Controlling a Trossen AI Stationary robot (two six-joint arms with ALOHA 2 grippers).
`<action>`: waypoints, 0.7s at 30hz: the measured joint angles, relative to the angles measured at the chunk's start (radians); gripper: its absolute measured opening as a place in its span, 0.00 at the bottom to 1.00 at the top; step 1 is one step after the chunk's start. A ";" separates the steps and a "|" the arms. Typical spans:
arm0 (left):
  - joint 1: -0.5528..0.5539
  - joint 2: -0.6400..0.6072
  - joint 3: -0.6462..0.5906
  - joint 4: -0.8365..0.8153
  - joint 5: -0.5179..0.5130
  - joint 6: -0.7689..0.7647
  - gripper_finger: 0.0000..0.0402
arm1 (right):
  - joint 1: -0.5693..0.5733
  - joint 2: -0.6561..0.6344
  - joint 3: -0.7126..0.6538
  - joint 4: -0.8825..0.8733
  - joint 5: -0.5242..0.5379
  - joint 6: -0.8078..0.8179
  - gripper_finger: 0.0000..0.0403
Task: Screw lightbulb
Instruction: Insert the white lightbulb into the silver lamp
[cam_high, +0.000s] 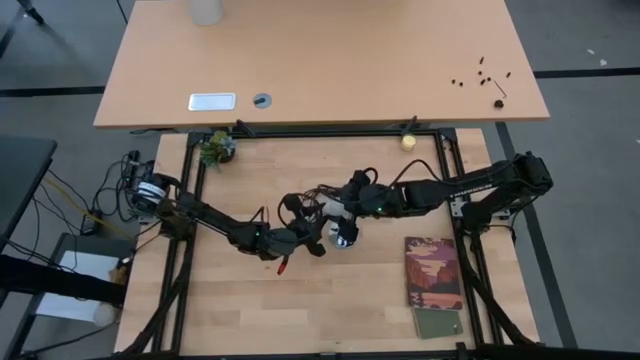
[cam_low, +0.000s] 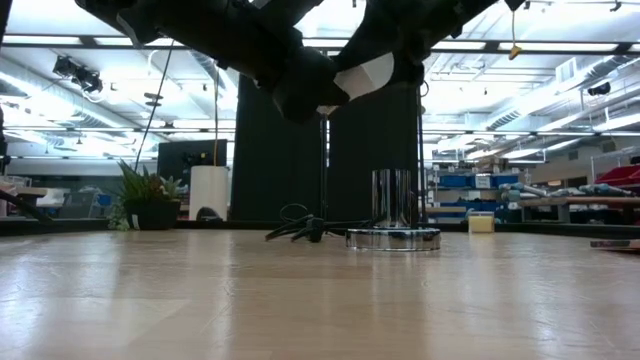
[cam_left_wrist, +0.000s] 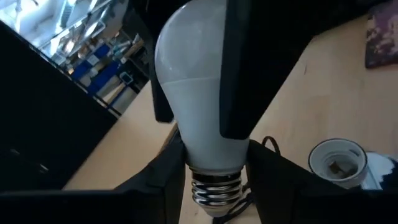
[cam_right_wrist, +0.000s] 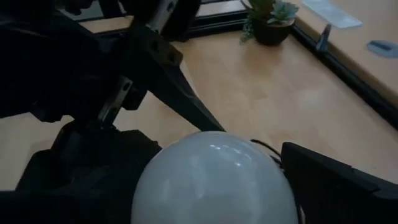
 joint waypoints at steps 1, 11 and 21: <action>-0.002 0.000 0.000 0.006 -0.004 0.025 0.39 | -0.004 0.000 0.000 0.000 -0.003 0.007 0.86; -0.004 0.000 0.000 0.065 -0.053 0.269 0.39 | -0.012 0.000 -0.001 0.051 0.013 0.001 0.86; -0.005 0.000 0.000 0.184 -0.077 0.510 0.39 | -0.017 -0.003 -0.001 0.069 0.017 0.029 0.79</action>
